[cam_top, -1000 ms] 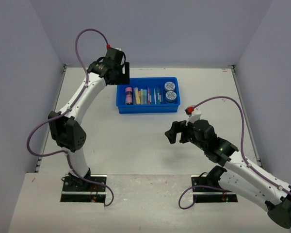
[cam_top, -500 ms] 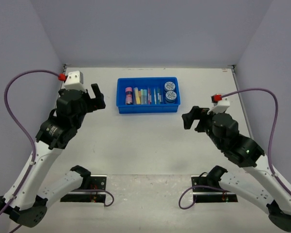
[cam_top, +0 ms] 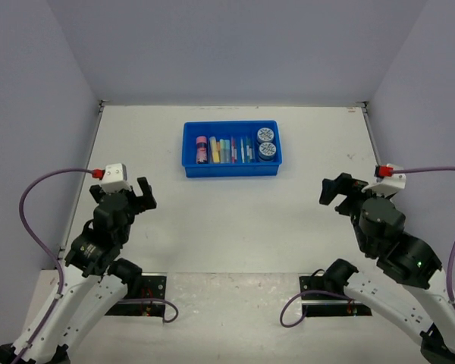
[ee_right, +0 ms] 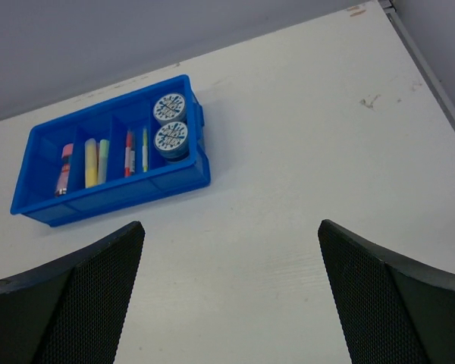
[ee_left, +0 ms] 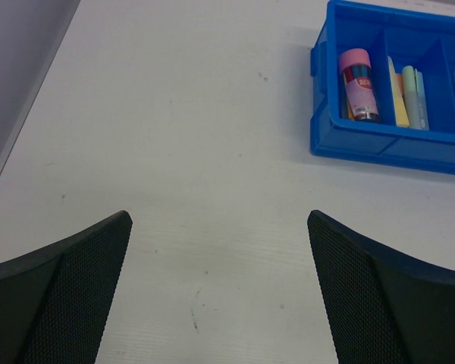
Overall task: Sort the stationery into containers
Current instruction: Reset both arms
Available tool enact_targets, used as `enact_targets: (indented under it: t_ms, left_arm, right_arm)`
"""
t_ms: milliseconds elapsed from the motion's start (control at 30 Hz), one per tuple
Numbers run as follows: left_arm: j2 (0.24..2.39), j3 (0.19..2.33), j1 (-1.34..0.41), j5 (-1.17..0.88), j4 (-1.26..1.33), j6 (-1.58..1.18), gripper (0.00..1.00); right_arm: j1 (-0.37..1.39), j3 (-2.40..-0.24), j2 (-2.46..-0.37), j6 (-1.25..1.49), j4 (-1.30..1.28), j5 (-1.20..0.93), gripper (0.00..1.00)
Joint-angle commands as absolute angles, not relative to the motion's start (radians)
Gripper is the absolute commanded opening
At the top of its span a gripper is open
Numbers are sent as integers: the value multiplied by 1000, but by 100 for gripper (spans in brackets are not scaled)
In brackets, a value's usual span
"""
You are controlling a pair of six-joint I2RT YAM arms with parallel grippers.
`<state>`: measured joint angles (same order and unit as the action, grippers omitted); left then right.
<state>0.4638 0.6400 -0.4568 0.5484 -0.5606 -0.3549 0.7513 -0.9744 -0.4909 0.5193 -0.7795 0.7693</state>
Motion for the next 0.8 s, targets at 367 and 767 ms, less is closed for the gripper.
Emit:
enact_targets:
  t_ms: [367,767]
  left_arm:
    - [345,598,-446,578,-424,-322,100]
    - [364,600,-446,582,-426,-333,100]
  right_arm:
    - [750,-840,-551,525,-730,843,99]
    - [750,-824,-508,543,-723,848,99]
